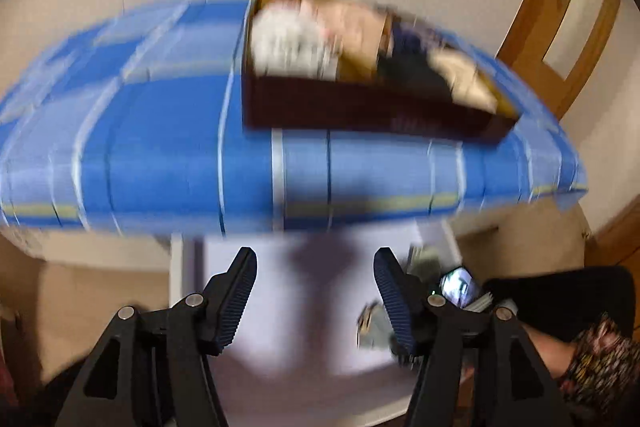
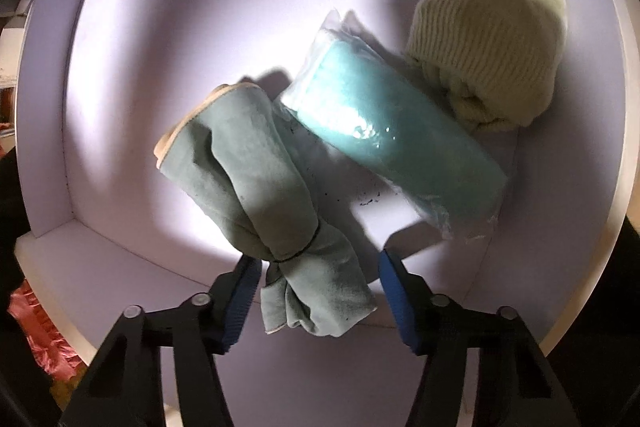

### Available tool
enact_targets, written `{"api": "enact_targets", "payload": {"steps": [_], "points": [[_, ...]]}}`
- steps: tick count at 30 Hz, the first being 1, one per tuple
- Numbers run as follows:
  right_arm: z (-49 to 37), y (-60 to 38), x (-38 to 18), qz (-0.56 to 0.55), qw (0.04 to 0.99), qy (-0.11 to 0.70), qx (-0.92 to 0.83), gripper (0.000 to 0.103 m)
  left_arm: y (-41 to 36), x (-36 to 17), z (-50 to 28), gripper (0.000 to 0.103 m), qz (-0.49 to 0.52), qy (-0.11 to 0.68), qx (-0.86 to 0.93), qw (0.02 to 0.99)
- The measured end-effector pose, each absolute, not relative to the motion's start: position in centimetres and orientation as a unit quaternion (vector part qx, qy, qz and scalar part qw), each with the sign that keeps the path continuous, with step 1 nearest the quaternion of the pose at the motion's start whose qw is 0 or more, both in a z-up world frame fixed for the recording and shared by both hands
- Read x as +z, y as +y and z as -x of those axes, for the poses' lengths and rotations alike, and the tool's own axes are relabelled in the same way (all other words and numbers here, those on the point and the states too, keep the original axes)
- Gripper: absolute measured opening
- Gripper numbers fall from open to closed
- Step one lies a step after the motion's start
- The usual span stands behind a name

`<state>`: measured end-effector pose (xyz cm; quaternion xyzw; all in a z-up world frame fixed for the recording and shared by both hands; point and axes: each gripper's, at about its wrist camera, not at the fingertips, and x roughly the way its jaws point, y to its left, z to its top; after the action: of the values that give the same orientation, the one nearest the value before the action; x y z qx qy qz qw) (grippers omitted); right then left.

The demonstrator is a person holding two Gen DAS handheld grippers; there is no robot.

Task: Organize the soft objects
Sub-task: 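Return the open left tool down over the drawer, then grasp the grey-green rolled cloth with the right gripper and lift it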

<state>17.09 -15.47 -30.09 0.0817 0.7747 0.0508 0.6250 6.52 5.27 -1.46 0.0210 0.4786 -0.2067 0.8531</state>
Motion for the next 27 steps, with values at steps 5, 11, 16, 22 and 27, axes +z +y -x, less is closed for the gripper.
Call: {"api": "enact_targets", "payload": {"steps": [5,11,16,22,27], "points": [[-17.9,-15.3,-30.4,-0.077,0.625,0.775,0.052,0.053,5.8,-6.2,-7.0,0.062,0.008,0.540,-0.183,0.822],[-18.1,-15.1,-30.1,-0.086,0.627,0.773,0.054,0.043,6.9,-10.6,-7.7,0.062,0.054,0.607,-0.150,0.779],[-17.7,-15.5,-29.4,-0.118,0.626,0.769,0.058,0.040,7.6,-13.1,-7.4,0.062,0.091,0.645,-0.139,0.746],[-16.7,-16.7,-27.9,-0.177,0.623,0.759,0.064,0.038,6.8,-13.4,-6.8,0.062,0.080,0.650,-0.147,0.741],[-16.1,-18.0,-26.8,-0.220,0.623,0.748,0.062,0.037,6.1,-14.0,-6.9,0.062,0.073,0.656,-0.155,0.735]]}}
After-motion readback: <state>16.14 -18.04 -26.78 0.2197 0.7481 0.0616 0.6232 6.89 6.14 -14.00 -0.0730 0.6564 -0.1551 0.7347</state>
